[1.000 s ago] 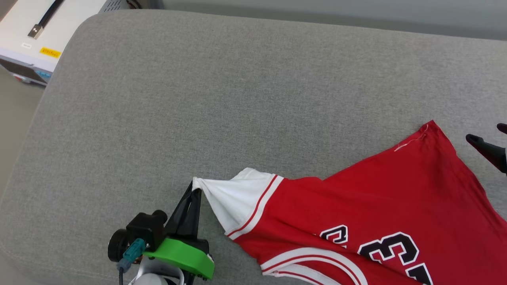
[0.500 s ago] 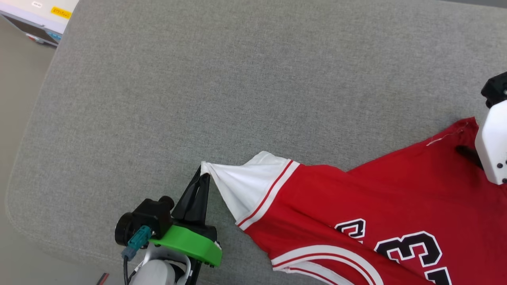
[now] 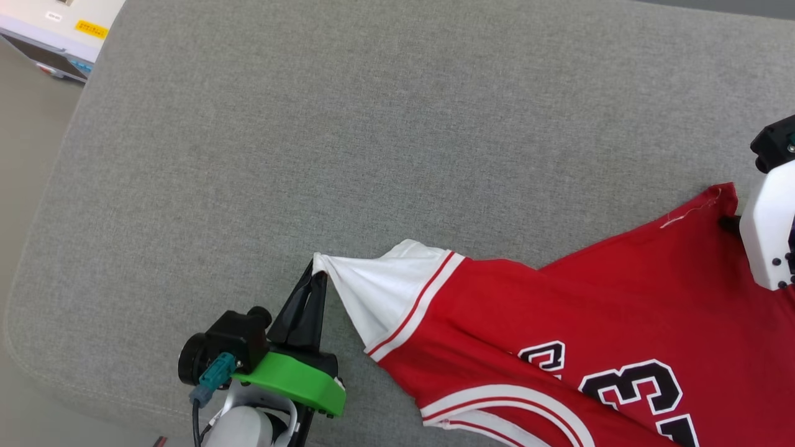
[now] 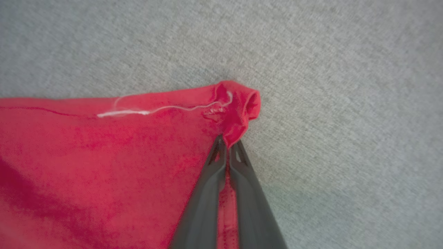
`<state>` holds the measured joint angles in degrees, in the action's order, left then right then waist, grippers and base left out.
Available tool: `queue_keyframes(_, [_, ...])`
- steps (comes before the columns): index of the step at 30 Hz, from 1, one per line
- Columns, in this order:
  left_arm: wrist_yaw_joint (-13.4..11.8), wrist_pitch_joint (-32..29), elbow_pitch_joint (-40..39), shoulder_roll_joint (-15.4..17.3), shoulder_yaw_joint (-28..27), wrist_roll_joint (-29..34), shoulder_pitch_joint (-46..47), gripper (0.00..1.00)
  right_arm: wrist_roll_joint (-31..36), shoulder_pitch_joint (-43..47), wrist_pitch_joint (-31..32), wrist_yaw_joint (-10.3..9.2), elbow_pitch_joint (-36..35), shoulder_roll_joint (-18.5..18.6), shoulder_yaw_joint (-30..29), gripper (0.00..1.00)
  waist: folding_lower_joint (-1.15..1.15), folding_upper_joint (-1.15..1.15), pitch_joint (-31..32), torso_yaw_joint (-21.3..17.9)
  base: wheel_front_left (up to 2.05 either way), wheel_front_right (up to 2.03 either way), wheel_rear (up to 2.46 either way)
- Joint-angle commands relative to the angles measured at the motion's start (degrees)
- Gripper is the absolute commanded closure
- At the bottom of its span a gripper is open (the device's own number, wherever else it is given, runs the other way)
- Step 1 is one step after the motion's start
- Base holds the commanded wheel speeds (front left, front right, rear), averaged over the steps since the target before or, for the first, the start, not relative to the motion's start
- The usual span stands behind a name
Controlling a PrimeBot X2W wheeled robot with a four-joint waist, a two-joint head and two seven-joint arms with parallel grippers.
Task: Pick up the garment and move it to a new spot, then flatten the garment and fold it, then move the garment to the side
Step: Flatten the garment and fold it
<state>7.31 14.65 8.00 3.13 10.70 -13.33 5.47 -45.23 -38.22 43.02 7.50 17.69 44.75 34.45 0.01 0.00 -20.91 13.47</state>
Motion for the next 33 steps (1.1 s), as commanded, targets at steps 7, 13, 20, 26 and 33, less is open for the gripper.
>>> queue_keyframes(7, [0.1,0.35,-0.82,0.06,-1.37,1.39,-0.6,1.0,-2.79,1.13,-10.09,-0.01,-1.91,0.13,-0.92,1.0,-0.01,0.0,6.62,-1.99,0.0,0.0,0.0])
queue_keyframes(13, [0.13,0.35,-2.83,1.97,-2.61,2.12,0.08,1.0,-5.23,3.39,-16.21,-0.01,-4.54,1.5,-3.75,1.0,-0.01,0.0,10.6,-3.87,0.0,0.0,0.0])
queue_keyframes(20, [0.16,0.35,-5.28,5.31,-2.6,1.96,8.83,1.0,-6.63,3.88,-21.21,-0.01,-9.43,0.83,-8.72,1.0,-0.01,0.0,12.67,-6.38,0.0,0.0,0.0])
queue_keyframes(26, [0.16,-0.51,-6.28,8.69,-0.78,1.24,20.15,1.0,-5.87,1.08,-22.38,-0.01,-13.71,-0.58,-12.67,1.0,-0.01,0.0,11.51,-8.08,0.0,0.0,0.0])
queue_keyframes(33, [0.17,-2.46,-5.44,11.71,0.25,-0.48,35.79,1.0,-2.56,-6.05,-21.85,-0.01,-15.25,-2.74,-16.6,1.0,-0.01,0.0,6.38,-9.68,0.0,0.0,0.0])
